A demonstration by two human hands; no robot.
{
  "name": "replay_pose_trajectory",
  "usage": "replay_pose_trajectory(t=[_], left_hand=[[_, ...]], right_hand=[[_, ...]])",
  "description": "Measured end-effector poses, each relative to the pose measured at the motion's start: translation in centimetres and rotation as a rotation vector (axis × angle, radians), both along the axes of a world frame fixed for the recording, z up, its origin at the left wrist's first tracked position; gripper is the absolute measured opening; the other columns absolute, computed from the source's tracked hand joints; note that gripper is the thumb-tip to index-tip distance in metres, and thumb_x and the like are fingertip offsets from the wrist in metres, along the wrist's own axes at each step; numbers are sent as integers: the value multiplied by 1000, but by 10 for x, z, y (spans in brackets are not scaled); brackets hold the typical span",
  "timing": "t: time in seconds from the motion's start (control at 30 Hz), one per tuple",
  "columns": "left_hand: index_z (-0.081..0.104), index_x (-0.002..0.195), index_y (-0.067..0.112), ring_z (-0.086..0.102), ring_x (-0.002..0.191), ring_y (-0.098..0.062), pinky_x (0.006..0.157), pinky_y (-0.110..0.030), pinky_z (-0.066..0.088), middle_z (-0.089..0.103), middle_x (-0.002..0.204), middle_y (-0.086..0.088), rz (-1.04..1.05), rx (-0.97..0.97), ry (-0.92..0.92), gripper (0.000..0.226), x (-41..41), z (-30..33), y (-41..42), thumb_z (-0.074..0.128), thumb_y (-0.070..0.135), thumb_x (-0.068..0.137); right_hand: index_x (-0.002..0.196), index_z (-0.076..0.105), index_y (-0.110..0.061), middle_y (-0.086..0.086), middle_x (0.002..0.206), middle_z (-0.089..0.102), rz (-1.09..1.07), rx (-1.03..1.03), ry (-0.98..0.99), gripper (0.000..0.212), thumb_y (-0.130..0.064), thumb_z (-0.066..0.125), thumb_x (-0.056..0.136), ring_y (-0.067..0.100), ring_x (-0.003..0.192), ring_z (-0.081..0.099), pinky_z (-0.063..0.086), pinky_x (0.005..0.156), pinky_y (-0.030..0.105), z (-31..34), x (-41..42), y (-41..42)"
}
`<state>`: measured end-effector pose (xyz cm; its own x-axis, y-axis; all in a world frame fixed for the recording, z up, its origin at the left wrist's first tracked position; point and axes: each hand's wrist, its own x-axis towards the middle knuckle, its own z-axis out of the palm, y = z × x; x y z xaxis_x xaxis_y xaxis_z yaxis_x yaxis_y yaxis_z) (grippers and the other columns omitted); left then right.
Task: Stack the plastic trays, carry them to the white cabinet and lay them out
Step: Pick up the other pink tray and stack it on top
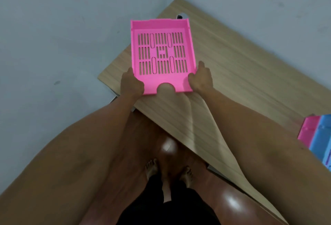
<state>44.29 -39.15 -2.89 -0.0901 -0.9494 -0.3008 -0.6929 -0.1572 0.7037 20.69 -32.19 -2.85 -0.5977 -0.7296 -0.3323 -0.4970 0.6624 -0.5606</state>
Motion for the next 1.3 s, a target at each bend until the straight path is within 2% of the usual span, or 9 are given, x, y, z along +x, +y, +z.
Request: replay_pose_trajectory(t=[0.17,0.27,0.37,0.6,0.7,0.83,0.93,1.1,1.3], left_hand=[[61,125,2,62,108,-38,79,-31,47,65,119,-22,-33,47,-32,42,2,7,-1,47,-5,87],[57,131,-2,59,118,-37,83,-30,43,63,128,-22,-5,77,-15,39,0,8,4,49,-5,92],[54,133,-1,58,121,-36,87,-33,45,61,130,-21,19,72,23,39,0,12,8,49,-1,94],[57,130,7,59,102,-22,84,-29,44,63,115,-4,-27,49,100,33,-8,55,10,51,7,98],[59,128,10,63,102,-24,87,-34,50,67,119,-7,-112,17,129,30,-17,76,13,54,11,98],[59,129,9,65,105,-27,93,-39,51,68,124,-13,-200,0,165,35,-39,99,36,54,4,94],[63,128,8,66,110,-32,98,-44,53,69,123,-16,-249,-52,179,40,-64,111,61,52,0,90],[63,125,7,65,111,-31,98,-46,52,68,123,-15,-331,-58,220,35,-115,133,120,51,-2,92],[67,119,8,68,105,-34,93,-47,56,71,118,-14,-428,-114,182,34,-171,150,213,52,0,90]], right_hand=[[132,49,-7,20,126,58,-43,99,-7,38,-8,49,94,42,106,64,59,90,57,-13,10,19],[129,54,-1,22,130,54,-115,74,-17,35,0,49,94,41,113,61,56,97,53,-18,11,24],[123,58,-1,20,123,66,-165,0,-77,32,4,46,94,38,108,66,58,90,44,-13,15,30],[117,67,-7,17,117,73,-286,-138,-117,36,3,42,93,37,101,70,61,93,51,18,12,52],[116,70,-7,18,117,74,-336,-192,-93,40,6,42,92,33,95,68,58,90,38,44,5,73],[114,73,-9,19,115,75,-375,-237,-40,41,7,44,90,31,92,67,56,82,35,75,-12,115],[114,74,-9,18,115,76,-415,-259,-3,41,6,44,90,27,87,63,45,74,29,90,-30,152],[125,71,-10,17,122,74,-495,-296,18,44,4,44,94,35,106,70,56,89,37,112,-63,226],[123,70,-5,21,119,74,-566,-352,62,39,3,46,93,38,109,71,56,93,41,125,-107,338]])
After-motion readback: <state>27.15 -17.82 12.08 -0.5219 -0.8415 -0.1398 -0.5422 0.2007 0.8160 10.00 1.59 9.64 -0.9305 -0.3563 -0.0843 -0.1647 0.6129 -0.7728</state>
